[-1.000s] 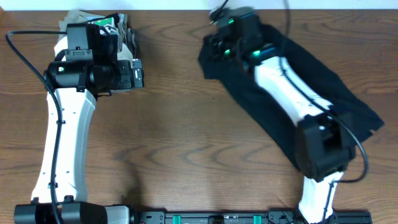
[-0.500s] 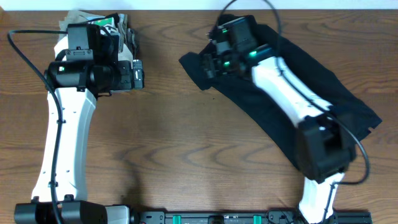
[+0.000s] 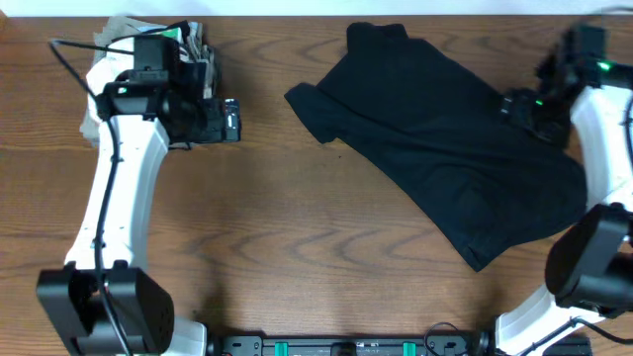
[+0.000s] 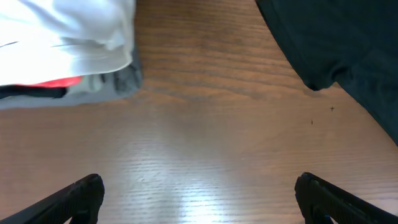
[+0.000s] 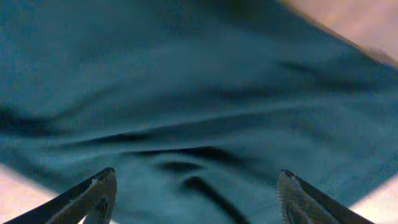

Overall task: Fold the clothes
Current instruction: 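Drag the black shirt leftward onto the table center with the right gripper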

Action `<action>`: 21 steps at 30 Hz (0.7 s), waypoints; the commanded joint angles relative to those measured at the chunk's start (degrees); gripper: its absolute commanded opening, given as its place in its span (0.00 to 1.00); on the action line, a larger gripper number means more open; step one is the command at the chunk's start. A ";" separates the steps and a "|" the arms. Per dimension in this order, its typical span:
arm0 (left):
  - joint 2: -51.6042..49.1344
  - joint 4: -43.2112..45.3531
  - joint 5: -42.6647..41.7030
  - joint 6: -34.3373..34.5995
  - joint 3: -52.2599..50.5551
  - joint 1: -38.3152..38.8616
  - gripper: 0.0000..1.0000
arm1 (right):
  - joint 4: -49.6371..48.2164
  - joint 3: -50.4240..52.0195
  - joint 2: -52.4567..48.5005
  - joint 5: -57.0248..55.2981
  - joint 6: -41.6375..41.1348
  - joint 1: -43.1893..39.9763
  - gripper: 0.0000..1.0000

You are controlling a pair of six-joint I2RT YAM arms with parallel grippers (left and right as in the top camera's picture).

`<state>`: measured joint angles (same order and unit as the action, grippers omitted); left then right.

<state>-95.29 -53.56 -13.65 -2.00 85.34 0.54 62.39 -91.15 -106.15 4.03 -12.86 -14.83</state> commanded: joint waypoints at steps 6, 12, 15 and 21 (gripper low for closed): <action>-3.76 2.27 -0.94 -0.96 1.14 2.97 1.00 | -5.55 11.26 -0.70 -1.07 -2.80 -8.52 0.76; -4.74 3.39 -0.92 -0.96 1.14 4.07 0.99 | -11.78 19.61 -0.70 -1.25 -3.04 -9.64 0.71; -4.74 3.37 -0.92 -0.96 1.14 4.04 0.99 | -14.38 22.49 -0.70 -1.25 -3.02 -9.64 0.65; -4.74 3.34 -0.92 -0.94 1.14 4.07 0.99 | -24.17 28.15 -0.74 -1.33 -3.30 -9.64 0.15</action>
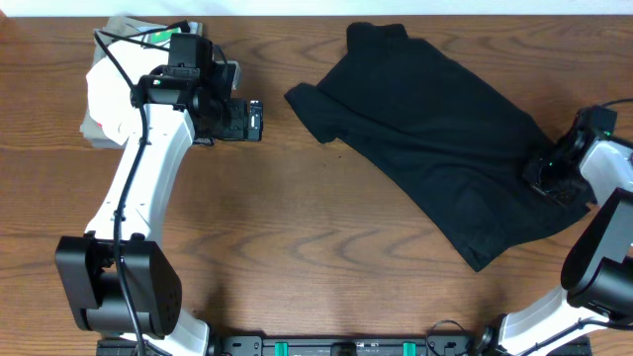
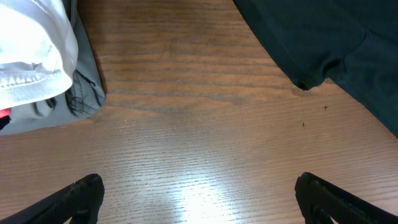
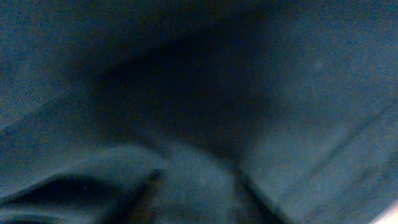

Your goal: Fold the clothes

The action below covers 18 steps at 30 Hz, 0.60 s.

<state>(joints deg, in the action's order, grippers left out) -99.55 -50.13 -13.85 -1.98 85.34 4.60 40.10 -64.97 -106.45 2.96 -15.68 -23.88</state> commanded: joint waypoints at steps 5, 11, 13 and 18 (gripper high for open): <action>-0.72 0.00 -0.74 -0.98 1.14 0.37 0.99 | -11.76 4.98 -1.53 -4.61 -2.56 -0.72 0.01; -3.10 0.09 -0.72 -1.01 1.14 1.88 0.99 | -24.11 4.96 -6.54 -5.11 -2.60 -1.99 0.01; -4.39 0.09 -0.72 -1.01 1.11 2.49 0.99 | -29.07 4.61 -8.90 -5.11 -2.73 -2.75 0.01; -8.57 0.28 -0.72 -1.01 1.09 3.67 0.99 | -39.60 1.60 -15.06 -5.09 -2.69 -4.55 0.01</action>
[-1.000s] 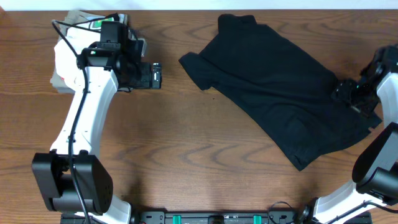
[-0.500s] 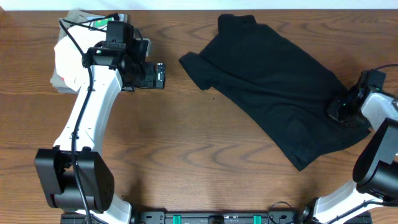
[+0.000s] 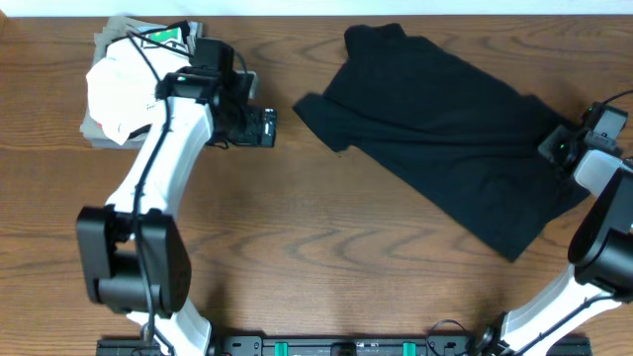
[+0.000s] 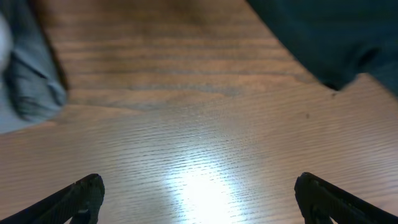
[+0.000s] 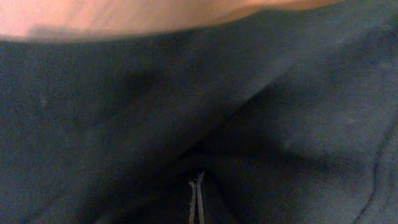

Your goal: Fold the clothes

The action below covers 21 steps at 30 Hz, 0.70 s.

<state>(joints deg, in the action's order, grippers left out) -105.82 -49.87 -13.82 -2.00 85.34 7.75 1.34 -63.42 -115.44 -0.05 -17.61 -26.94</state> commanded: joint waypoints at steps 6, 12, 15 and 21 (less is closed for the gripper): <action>-7.85 0.07 -0.74 -0.96 1.09 1.40 0.99 | -4.81 -9.40 -10.56 2.16 3.13 -2.01 0.01; -11.87 2.32 -0.83 -0.96 1.09 1.99 0.99 | 12.63 -29.29 -10.47 8.55 6.51 -1.86 0.06; -11.93 4.04 -3.39 -1.62 1.09 1.99 0.99 | 26.01 -40.35 -10.47 12.02 7.69 -1.73 0.19; -11.78 9.33 -11.89 -9.81 1.09 3.48 0.99 | 54.58 -57.68 -10.45 23.65 11.80 -0.52 0.63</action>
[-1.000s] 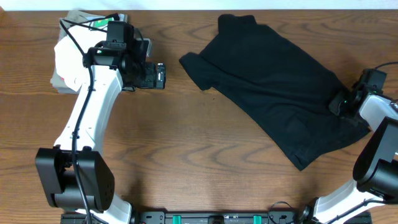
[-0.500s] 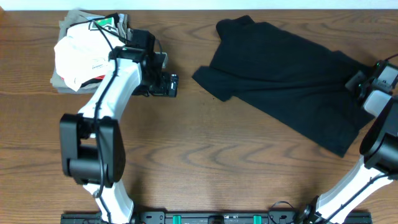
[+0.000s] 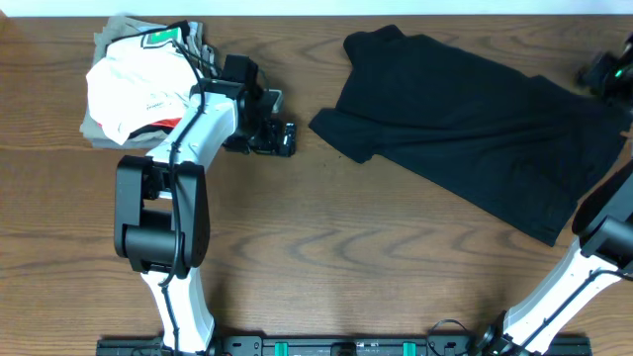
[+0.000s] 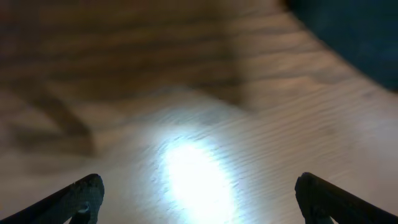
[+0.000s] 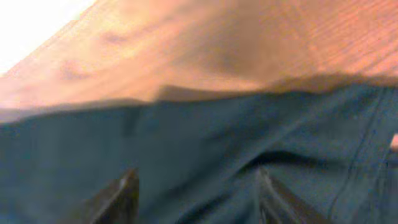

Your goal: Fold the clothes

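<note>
A black T-shirt (image 3: 465,119) lies spread across the table's upper right, its left sleeve (image 3: 341,133) pointing toward the middle. My left gripper (image 3: 285,138) hovers just left of that sleeve. It is open, fingers wide apart (image 4: 199,202) over bare, blurred wood. My right gripper (image 3: 601,74) is at the far right edge, over the shirt's upper right corner. In the right wrist view its fingers (image 5: 121,199) stand apart above the dark cloth (image 5: 205,143). The gripper (image 5: 196,202) is open, and nothing shows pinched between them.
A pile of white, grey and red clothes (image 3: 134,84) sits at the table's top left corner, behind the left arm (image 3: 168,188). Bare wooden tabletop (image 3: 326,257) fills the front half. The shirt's right hem (image 3: 593,168) reaches close to the table's right edge.
The right gripper, shut on the shirt's right edge before, is now open and farther up and right. The shirt has shifted up and right with it. The left gripper moved right, toward the sleeve.
The right gripper was open above the shirt's upper right, then pressed into the cloth at its right edge, then shut on it with the shirt shifted. Now the shirt lies stretched toward the top right, released. The left gripper stayed open, moving from the pile toward the sleeve.
</note>
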Action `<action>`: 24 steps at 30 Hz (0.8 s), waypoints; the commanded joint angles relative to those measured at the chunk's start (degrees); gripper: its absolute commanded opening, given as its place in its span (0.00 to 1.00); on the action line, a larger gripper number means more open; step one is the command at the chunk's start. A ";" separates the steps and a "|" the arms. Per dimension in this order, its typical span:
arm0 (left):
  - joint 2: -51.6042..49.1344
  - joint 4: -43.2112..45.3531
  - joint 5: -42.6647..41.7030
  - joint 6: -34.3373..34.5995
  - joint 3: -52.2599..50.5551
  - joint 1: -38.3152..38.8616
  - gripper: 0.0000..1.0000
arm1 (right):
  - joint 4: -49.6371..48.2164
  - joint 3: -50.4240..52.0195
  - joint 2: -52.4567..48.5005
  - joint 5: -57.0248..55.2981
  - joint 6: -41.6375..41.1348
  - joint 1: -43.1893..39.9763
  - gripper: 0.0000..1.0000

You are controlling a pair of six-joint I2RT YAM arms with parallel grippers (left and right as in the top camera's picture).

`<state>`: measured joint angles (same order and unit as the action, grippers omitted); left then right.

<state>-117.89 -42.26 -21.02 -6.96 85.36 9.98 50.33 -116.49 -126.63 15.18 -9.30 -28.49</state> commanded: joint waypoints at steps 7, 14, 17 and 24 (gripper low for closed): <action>0.26 13.49 -4.68 -6.32 1.07 4.92 0.99 | 20.41 -7.15 1.09 11.19 7.72 5.42 0.61; -0.83 16.02 -2.93 -7.67 1.07 7.06 0.89 | 21.75 -7.15 1.16 11.19 8.35 9.97 0.57; -2.51 16.74 -2.80 -8.48 1.07 7.10 0.83 | 21.49 -7.15 1.16 11.21 8.96 11.32 0.56; -6.29 22.14 -2.86 -8.90 1.07 7.15 0.72 | 21.70 -7.15 1.16 11.21 9.84 12.81 0.52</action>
<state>-122.26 -21.47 -24.01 -15.00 85.52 17.15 71.99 -122.96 -126.08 25.74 -0.86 -16.25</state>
